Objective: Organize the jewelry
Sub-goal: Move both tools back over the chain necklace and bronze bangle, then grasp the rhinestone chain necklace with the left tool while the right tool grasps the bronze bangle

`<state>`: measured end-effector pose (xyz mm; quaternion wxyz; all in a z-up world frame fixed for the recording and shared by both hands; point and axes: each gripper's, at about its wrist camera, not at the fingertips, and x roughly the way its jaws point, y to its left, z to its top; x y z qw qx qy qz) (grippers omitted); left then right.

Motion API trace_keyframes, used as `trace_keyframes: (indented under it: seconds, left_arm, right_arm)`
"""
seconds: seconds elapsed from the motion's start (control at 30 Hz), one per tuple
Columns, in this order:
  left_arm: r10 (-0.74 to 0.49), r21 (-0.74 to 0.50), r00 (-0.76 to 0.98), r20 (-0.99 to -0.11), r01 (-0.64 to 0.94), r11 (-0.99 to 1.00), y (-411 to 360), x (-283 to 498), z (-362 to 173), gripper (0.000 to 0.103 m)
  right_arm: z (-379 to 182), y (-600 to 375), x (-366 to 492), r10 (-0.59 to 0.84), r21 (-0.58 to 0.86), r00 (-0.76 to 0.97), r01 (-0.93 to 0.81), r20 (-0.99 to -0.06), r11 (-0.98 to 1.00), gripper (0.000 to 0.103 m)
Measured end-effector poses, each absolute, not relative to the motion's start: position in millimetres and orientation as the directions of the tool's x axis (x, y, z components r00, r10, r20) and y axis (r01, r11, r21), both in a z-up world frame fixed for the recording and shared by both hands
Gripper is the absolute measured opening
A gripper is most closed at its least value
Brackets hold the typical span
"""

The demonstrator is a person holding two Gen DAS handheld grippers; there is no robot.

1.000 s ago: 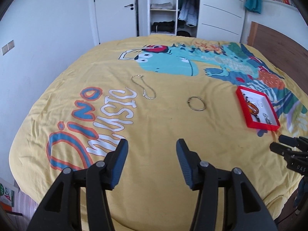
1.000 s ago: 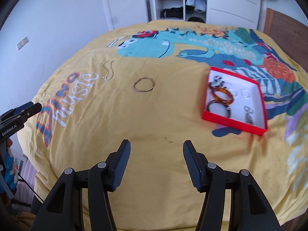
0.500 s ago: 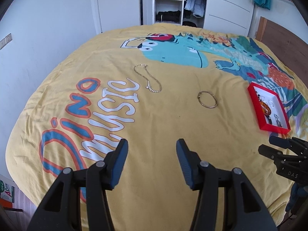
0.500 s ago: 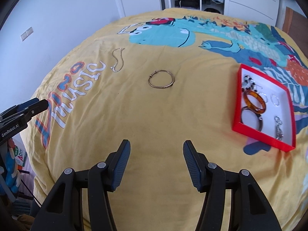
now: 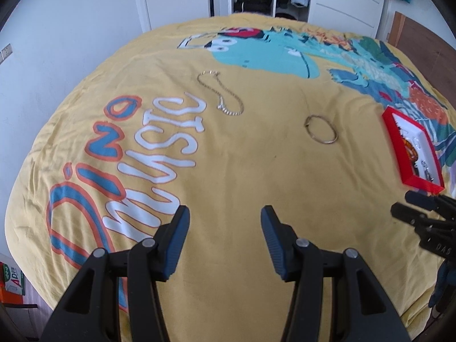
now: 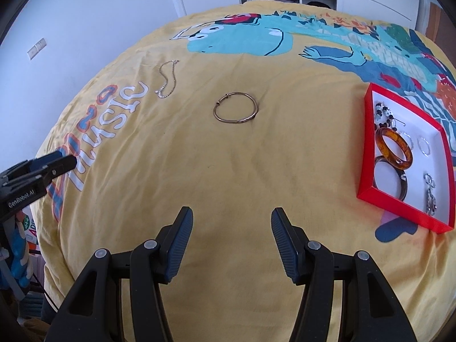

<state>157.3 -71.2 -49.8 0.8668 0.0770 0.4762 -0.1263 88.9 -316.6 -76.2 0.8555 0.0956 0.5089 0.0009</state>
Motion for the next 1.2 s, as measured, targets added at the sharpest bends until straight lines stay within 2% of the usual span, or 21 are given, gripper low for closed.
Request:
trace_keyframes:
  seconds: [0.43, 0.83, 0.97, 1.2]
  left_arm:
    - [-0.121, 0.015, 0.437, -0.891, 0.295, 0.956, -86, 187, -90, 0.050]
    - [-0.134, 0.009, 0.500, -0.856, 0.273, 0.962, -93, 271, -78, 0.050]
    - [-0.161, -0.034, 0.505, -0.848, 0.252, 0.967, -96, 310, -75, 0.050]
    - [-0.211, -0.133, 0.451, -0.868, 0.198, 0.971, -110, 384, -94, 0.050]
  right_arm:
    - [-102, -336, 128, 0.118, 0.173, 0.467, 0.077, -0.877, 0.982, 0.057]
    - [-102, -346, 196, 0.118, 0.166, 0.513, 0.049, -0.850, 0.985, 0.056]
    - [-108, -347, 221, 0.130, 0.176, 0.512, 0.042, -0.849, 0.984, 0.041]
    - [-126, -352, 250, 0.152, 0.207, 0.495, 0.058, -0.856, 0.977, 0.037]
